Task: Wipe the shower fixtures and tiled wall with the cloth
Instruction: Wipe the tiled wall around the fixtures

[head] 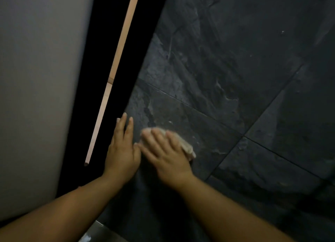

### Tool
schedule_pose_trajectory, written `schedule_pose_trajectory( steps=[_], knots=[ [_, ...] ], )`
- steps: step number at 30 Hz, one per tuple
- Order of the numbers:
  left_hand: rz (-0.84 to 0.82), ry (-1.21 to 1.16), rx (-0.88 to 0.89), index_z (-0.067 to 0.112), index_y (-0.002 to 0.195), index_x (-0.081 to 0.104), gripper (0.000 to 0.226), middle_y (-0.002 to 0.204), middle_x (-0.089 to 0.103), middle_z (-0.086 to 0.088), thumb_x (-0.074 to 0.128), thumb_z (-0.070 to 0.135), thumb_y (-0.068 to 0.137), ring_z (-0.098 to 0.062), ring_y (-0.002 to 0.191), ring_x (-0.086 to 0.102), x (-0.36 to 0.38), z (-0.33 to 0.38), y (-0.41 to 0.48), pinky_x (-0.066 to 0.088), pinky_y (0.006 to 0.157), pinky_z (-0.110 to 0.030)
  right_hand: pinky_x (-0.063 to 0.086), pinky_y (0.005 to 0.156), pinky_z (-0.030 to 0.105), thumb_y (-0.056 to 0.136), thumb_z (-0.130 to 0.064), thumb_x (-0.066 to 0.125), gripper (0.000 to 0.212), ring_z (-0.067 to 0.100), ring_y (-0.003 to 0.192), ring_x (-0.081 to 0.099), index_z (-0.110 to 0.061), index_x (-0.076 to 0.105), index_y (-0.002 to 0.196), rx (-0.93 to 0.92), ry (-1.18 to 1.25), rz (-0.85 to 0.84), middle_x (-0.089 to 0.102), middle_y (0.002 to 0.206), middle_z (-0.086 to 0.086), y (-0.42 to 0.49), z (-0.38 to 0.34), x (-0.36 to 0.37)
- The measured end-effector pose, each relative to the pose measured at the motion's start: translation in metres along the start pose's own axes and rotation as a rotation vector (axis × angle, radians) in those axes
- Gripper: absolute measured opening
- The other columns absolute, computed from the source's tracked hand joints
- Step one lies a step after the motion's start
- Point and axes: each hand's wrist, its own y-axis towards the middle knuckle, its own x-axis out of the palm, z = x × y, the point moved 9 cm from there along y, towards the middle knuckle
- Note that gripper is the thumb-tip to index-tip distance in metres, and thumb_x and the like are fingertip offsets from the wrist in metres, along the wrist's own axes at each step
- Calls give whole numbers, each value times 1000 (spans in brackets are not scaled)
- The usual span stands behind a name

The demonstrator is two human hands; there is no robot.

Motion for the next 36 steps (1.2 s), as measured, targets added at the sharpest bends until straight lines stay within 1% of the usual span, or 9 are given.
schedule_pose_trajectory(
  steps=[3,6,10,15,20,23,29,33,36],
  knots=[
    [-87,-16,-22,10,147,19,71,155,3,4,35,27,80,-21,145,9,8,2,-11,10,113,-27,7,115,43,79,-25,36,56,24,135,36,-25,56,131,-147,-43,-163,46,143,3,-39,-34,36],
    [-134,-32,-23,12,148,16,72,157,4,0,35,28,80,-21,144,12,12,7,-16,14,111,-26,0,115,43,80,-27,36,52,24,133,40,-29,57,128,-187,-49,-146,49,141,2,-53,-19,26],
    [-82,-126,-76,7,147,20,69,157,11,-7,36,21,80,-21,143,16,16,5,-18,6,109,-13,1,113,44,81,-21,45,56,31,136,22,-25,42,136,156,21,167,39,147,11,-26,69,-47],
    [35,-337,-103,5,145,21,59,149,20,1,34,18,89,-10,138,17,16,-2,-20,4,106,0,-7,111,42,82,-20,57,58,30,138,13,-26,45,138,479,71,335,30,151,13,9,101,-75],
    [201,-524,-113,13,142,16,51,144,29,0,31,17,93,-3,134,26,19,-22,-36,16,108,-5,-2,112,44,83,-20,46,53,27,135,22,-21,48,137,237,18,287,40,146,12,20,20,-26],
    [230,-509,-159,4,145,14,53,142,31,1,29,17,95,2,130,27,28,-46,-54,18,104,-2,-1,112,44,86,-23,37,52,27,135,25,-20,47,137,198,0,258,40,146,10,23,-9,-4],
    [176,-441,-184,4,145,19,54,148,32,-7,28,23,95,-7,135,29,39,-74,-78,22,113,-19,-4,113,45,78,-24,28,58,28,134,40,-20,57,129,-157,-12,-83,46,142,6,-28,-113,84],
    [37,-235,-198,10,148,12,59,156,14,-7,27,29,94,-13,143,13,55,-68,-83,8,113,-19,-9,116,44,77,-24,26,58,24,130,46,-25,65,119,-350,-38,-425,52,138,3,-111,-161,145],
    [-95,-77,-212,18,148,-2,64,158,-9,-2,27,36,93,-18,145,-8,80,-65,-104,-1,112,-25,-12,116,44,76,-22,27,58,23,129,46,-24,63,122,-444,-62,-523,50,139,3,-171,-161,160]
  ],
)
